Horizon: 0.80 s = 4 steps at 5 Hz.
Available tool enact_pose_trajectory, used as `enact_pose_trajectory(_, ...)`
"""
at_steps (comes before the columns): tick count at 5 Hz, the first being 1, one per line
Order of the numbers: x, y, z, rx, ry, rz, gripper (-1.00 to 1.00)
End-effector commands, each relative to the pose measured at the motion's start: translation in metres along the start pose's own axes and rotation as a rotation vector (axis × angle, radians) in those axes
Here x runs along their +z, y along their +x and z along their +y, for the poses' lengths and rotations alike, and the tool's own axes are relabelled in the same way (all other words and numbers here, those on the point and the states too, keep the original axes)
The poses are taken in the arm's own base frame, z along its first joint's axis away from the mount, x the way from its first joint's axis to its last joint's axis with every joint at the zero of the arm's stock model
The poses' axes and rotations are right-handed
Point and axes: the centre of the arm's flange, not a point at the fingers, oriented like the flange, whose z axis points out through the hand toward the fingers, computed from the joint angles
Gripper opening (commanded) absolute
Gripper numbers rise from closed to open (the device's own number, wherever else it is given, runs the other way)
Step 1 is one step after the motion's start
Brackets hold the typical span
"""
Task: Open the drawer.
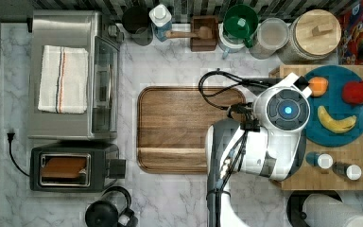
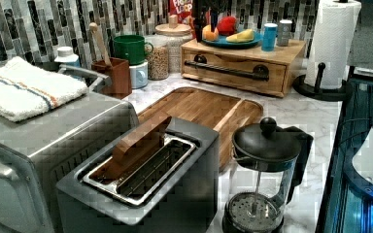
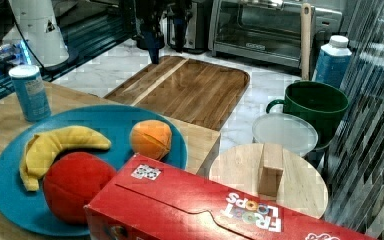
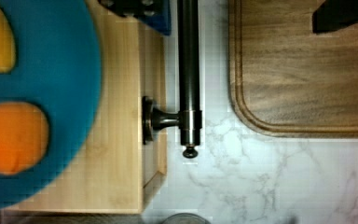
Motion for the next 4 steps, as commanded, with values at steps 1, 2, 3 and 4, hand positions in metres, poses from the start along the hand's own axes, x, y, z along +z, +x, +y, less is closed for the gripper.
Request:
enact_pose_trajectory(1,0.063,-0.013,0.02,-0.093,-0.002,0.061,1.0)
enact_pose_trajectory(2,0.077,-0.016,0.024,-0.086,-0.008,0.056,1.0)
enact_pose_trajectory(3,0.096,-0.022,0.026,-0.083,-0.007,0.059,1.0)
enact_pose_trajectory(4,0.107,-0.027,0.018,-0.056,-0.004,0.057,1.0)
